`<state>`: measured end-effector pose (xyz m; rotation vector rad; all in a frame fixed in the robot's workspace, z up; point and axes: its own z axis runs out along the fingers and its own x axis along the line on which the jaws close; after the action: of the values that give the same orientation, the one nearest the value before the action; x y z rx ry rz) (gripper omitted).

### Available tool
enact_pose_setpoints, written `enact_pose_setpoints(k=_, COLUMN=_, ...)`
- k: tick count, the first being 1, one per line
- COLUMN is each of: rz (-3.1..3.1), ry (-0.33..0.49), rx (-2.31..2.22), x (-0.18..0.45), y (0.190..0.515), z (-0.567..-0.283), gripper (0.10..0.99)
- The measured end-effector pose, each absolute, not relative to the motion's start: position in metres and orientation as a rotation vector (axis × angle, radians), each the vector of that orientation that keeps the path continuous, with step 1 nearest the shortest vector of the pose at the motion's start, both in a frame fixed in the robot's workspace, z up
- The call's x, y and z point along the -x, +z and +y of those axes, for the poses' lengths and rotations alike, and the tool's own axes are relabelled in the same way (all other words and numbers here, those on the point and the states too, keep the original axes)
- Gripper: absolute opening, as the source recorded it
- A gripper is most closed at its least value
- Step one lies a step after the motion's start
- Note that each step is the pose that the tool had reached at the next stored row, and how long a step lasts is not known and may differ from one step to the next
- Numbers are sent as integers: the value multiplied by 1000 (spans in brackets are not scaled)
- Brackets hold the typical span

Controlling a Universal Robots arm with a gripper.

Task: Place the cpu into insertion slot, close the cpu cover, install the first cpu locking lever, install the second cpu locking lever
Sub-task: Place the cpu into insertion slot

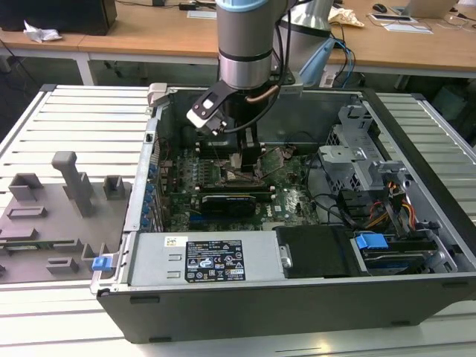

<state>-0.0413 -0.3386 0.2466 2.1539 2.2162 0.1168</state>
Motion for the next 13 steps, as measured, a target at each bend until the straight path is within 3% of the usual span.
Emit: enact_pose_setpoints(k=13, rz=2209, ry=116, rx=-2161, x=45, y=232, z=-328, gripper=537)
